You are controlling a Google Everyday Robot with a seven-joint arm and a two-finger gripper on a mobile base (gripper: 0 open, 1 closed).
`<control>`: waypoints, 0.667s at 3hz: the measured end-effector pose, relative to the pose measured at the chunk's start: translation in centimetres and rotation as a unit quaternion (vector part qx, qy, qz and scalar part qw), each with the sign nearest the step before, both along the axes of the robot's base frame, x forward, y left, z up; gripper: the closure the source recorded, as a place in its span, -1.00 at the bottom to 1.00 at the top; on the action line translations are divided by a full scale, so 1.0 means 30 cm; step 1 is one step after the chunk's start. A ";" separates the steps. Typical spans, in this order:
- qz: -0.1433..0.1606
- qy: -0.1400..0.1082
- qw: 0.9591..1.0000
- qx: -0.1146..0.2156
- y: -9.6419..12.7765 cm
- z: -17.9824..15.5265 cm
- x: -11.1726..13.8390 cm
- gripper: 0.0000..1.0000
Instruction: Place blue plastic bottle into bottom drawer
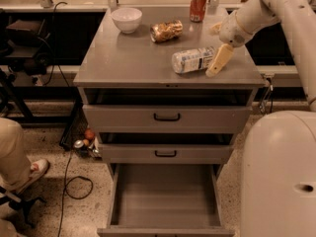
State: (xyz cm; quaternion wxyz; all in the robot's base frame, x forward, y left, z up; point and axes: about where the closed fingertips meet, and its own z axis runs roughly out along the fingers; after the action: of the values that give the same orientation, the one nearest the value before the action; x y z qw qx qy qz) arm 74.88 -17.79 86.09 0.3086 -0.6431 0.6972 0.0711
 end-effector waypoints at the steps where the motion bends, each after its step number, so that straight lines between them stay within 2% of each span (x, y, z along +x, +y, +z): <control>1: 0.004 0.014 1.000 0.002 0.018 -0.022 0.004 -1.00; 2: 0.005 0.026 1.000 0.002 0.026 -0.042 0.004 -1.00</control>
Offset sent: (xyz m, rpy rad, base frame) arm 0.0025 0.0020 -0.0090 -0.0016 0.0834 0.0093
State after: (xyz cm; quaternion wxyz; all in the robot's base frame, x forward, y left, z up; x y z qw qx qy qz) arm 74.99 -17.00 84.84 0.2910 -0.6439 0.7017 0.0909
